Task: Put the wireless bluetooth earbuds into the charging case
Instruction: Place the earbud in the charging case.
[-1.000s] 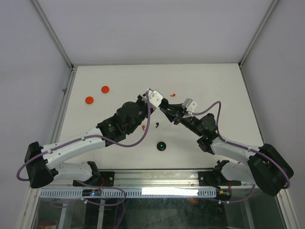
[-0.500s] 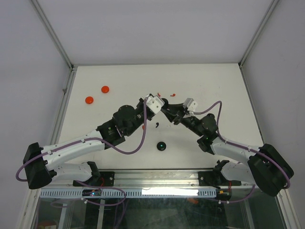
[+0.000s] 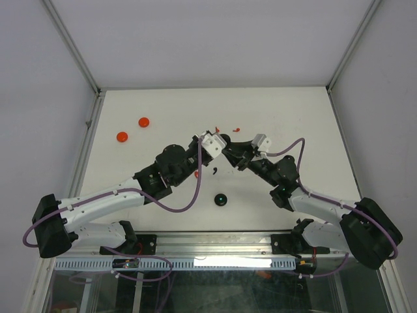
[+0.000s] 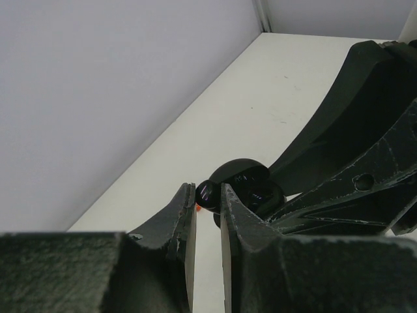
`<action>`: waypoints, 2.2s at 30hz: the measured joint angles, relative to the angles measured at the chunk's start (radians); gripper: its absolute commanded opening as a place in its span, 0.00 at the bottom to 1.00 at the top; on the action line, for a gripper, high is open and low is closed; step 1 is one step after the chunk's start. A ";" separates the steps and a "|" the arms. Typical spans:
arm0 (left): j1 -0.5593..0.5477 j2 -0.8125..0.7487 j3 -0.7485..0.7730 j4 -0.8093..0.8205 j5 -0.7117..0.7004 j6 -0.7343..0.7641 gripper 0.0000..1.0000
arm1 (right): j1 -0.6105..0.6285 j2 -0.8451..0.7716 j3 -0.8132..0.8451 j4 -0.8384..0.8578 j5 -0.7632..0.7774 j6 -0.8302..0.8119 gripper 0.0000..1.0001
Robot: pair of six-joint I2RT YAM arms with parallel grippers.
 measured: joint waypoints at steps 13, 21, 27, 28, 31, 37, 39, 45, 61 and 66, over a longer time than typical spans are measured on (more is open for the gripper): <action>-0.012 0.016 -0.001 0.007 0.004 0.021 0.07 | 0.000 -0.011 0.000 0.001 -0.008 0.014 0.00; -0.013 0.021 -0.005 0.009 0.006 0.026 0.08 | 0.000 -0.011 0.000 0.001 -0.010 0.014 0.00; -0.013 0.021 -0.013 0.010 0.023 0.040 0.16 | 0.000 -0.011 -0.002 0.001 -0.011 0.014 0.00; -0.013 0.020 -0.013 0.010 0.027 0.043 0.17 | 0.000 -0.011 -0.002 0.001 -0.011 0.015 0.00; -0.013 0.019 -0.013 0.009 0.032 0.045 0.21 | 0.000 -0.013 -0.003 0.001 -0.011 0.015 0.00; -0.015 0.016 -0.013 0.006 0.047 0.043 0.26 | 0.000 -0.017 -0.006 0.001 -0.010 0.015 0.00; -0.020 0.013 -0.013 -0.005 0.059 0.039 0.27 | 0.000 -0.017 -0.006 0.002 -0.010 0.014 0.00; -0.025 0.004 -0.013 -0.018 0.073 0.023 0.31 | 0.000 -0.017 -0.006 0.006 -0.010 0.014 0.00; -0.025 -0.048 0.033 -0.120 -0.008 -0.202 0.63 | 0.000 -0.017 -0.008 0.016 0.006 0.013 0.00; -0.026 -0.082 0.087 -0.169 -0.045 -0.332 0.73 | 0.000 -0.018 -0.008 0.021 0.013 0.013 0.00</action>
